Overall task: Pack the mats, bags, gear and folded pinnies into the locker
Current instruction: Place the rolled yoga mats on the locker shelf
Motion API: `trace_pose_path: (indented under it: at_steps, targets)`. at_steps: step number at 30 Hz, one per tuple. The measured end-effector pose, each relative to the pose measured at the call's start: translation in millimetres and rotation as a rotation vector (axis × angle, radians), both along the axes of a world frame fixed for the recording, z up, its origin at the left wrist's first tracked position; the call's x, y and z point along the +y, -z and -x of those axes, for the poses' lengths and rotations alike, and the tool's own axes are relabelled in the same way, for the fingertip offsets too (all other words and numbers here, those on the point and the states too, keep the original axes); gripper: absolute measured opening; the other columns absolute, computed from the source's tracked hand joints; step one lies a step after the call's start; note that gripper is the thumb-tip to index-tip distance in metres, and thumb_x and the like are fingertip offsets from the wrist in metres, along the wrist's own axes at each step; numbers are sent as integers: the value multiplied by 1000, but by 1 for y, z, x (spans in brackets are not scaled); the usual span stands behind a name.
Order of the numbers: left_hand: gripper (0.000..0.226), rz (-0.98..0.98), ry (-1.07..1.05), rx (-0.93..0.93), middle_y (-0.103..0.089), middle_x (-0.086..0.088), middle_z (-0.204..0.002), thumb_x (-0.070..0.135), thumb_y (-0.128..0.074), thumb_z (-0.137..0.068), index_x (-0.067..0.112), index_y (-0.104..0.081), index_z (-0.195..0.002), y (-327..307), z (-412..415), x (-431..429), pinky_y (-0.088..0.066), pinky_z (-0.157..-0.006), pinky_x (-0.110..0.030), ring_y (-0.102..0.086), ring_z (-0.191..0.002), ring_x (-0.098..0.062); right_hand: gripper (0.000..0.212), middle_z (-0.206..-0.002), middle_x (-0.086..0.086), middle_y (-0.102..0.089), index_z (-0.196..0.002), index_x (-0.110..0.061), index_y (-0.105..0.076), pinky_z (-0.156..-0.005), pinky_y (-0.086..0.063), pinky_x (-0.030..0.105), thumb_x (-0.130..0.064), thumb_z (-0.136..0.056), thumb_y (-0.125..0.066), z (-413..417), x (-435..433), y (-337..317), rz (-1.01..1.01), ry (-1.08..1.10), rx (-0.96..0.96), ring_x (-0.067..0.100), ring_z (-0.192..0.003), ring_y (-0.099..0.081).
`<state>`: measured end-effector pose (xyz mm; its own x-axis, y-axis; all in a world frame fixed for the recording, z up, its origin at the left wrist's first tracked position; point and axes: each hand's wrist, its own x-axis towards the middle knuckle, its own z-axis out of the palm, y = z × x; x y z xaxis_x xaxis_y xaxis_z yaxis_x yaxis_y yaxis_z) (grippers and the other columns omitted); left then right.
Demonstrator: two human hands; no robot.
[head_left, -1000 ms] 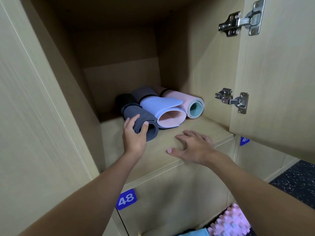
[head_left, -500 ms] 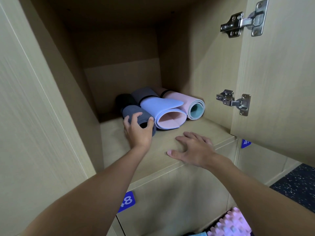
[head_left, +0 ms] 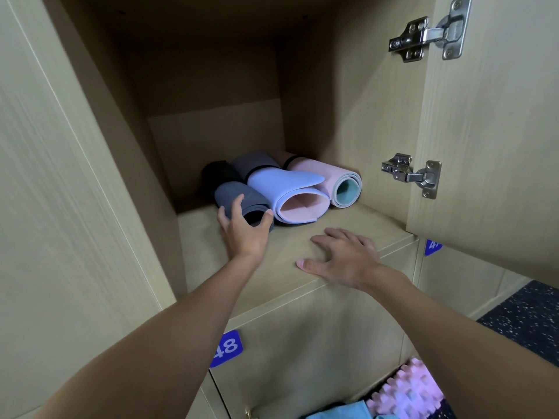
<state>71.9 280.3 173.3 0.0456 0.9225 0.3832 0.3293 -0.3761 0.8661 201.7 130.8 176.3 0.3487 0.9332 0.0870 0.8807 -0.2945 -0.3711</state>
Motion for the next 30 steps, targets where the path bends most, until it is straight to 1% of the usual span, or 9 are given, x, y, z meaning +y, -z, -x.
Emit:
trace_pose_path:
  at_steps: [4,6,9,12,14,16,22,25,30]
  targets:
    - [84,48,117,52,-3,-10,-163,36,-77,-83,36,-29,-152,-2,12,-40,-29,-112,-28,-27,-146,-26,73,-160,-6,-25,-145,-36,-40,-117,-8,36,-76,-84,-46,4,-6,-1,-14,19,4,13,-148,-15]
    - [82,50,173,93,-2,-9,-162,32,-77,-83,35,-30,-151,1,21,-70,-25,-107,-20,-31,-142,-21,70,-161,-5,-23,-147,-34,-38,-118,-7,35,-72,-88,-44,7,-14,2,-17,40,9,13,-149,-13]
    - [69,-46,253,202,-28,-9,-148,33,-78,-80,24,-44,-140,11,28,-112,-31,-111,-27,-45,-129,-25,64,-162,-5,-19,-149,-30,-36,-121,-6,35,-58,-93,-49,10,-44,16,-68,58,73,13,-150,-11]
    - [52,-123,453,309,-58,-1,-120,52,-68,-74,25,-59,-118,18,22,-159,-44,-103,-44,-58,-113,-23,63,-160,-1,-23,-147,-26,-38,-118,-23,41,-43,-91,-61,10,-102,35,-122,101,135,18,-148,-21]
    - [50,-213,587,391,-65,1,-108,59,-55,-71,25,-65,-106,28,11,-197,-47,-98,-45,-62,-106,-23,59,-154,3,-34,-146,-23,-41,-114,-31,44,-35,-92,-62,8,-155,54,-120,191,184,22,-143,-33]
    - [45,-243,751,468,-68,0,-106,56,-55,-74,21,-69,-100,46,-4,-239,-47,-97,-44,-63,-106,-25,57,-146,5,-44,-144,-21,-44,-110,-36,46,-31,-91,-61,6,-216,78,-75,299,229,25,-135,-43]
    - [24,-163,1185,637,-68,2,-104,36,-71,-86,19,-70,-104,115,-50,-372,-46,-90,-32,-62,-97,-18,36,-125,5,-57,-126,-24,-59,-99,-42,42,-29,-90,-57,4,-406,155,40,751,224,28,-122,-50]
    - [24,-141,1340,695,-65,4,-104,38,-72,-86,22,-67,-104,156,-70,-431,-48,-91,-36,-62,-101,-17,32,-124,1,-56,-121,-27,-59,-98,-37,39,-31,-90,-54,13,-477,179,87,990,181,26,-122,-47]
    - [45,-128,1517,884,-61,7,-117,55,-63,-82,29,-60,-119,211,-90,-508,-48,-96,-40,-59,-113,-17,65,-138,1,-45,-140,-30,-38,-106,-31,43,-56,-85,-60,30,-580,218,348,1227,209,27,-131,-39]
